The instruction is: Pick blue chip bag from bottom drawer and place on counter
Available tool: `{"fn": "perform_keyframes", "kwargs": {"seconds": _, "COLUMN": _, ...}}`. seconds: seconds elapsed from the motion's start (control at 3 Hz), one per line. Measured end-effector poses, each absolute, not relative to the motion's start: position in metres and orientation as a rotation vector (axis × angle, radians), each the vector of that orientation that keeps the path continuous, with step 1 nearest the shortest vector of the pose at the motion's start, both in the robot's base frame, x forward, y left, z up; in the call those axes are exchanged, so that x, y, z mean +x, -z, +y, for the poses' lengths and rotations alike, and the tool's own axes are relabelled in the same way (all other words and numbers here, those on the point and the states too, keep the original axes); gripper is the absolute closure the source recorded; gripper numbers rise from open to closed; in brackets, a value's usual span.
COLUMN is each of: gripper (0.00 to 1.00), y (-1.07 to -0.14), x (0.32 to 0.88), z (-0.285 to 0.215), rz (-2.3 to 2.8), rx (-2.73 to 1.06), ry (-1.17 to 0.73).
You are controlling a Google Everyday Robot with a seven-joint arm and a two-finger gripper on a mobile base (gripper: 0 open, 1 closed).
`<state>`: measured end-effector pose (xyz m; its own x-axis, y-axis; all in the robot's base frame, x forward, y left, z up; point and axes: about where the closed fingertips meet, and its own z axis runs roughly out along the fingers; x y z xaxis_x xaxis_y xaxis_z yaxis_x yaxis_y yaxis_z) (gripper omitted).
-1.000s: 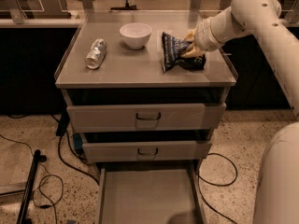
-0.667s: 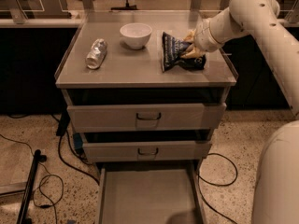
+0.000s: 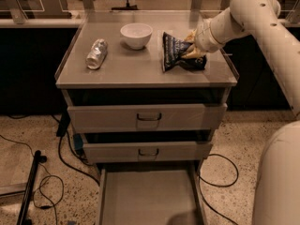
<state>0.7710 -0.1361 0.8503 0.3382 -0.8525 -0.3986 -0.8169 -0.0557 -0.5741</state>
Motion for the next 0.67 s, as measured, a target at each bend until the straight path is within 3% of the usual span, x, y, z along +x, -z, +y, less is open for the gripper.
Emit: {"fn": "perform_keyframes", "kwargs": {"seconds": 0.67, "gripper": 0.10, "y": -0.8503, "x": 0.7710, "z": -0.1361, "rz": 1.470, "rx": -1.857, "ry": 0.060}}
